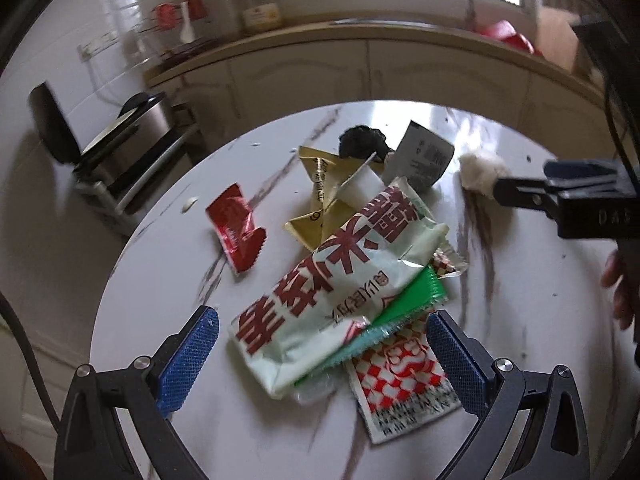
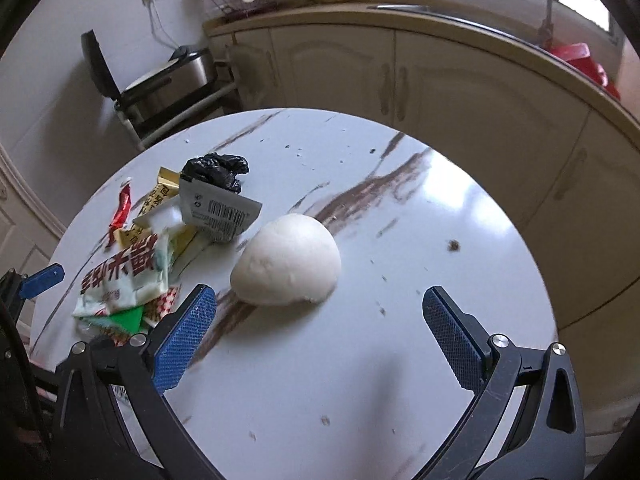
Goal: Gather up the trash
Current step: 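Grasp the white snack packet with the left tool while the right tool grasps the white bun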
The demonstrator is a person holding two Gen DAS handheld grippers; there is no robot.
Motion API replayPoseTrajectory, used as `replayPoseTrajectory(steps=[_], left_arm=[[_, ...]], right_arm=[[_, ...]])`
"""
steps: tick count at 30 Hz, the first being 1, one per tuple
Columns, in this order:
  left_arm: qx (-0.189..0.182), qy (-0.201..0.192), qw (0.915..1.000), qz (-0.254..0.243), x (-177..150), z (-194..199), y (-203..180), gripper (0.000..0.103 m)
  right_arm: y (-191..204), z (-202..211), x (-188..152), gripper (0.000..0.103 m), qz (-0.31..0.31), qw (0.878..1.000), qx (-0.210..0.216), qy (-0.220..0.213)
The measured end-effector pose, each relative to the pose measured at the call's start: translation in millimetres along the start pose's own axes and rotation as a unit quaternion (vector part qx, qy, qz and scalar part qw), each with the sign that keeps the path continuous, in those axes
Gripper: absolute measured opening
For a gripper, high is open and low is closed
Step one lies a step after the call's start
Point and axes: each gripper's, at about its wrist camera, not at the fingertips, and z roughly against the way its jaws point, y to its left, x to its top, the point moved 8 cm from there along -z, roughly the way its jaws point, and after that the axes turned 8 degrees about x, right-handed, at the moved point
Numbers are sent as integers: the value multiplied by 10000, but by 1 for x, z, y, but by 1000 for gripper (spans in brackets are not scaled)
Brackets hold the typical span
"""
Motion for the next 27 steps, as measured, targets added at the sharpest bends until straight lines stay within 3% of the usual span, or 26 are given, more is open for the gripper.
replayPoseTrajectory(steps=[7,10,14,22,24,26,27], left_arm=[[-317,69,9991,-273,16,-35,-3,102],[-530,69,9982,-254,17,-39,-8,96],[-854,47,9963,-124,19,-42,-8,87],[-1144,13,9934,-1,21,-39,-9,66],[-1131,13,9936,-55,20,-38,-10,66],[-1007,2,9944,-319,20,-41,-15,73],[-962,14,9945,-416,21,-38,-19,83]], right_arm=[[6,-28,8,101,84,9997,-68,207],[5,-30,7,87,93,9997,-141,156],[14,-28,7,59,295,9994,-83,139],[10,-18,2,55,207,9996,138,98],[8,-14,-1,55,143,9996,203,92],[5,-10,-4,55,90,9996,255,95],[4,-9,-5,55,82,9996,271,100]])
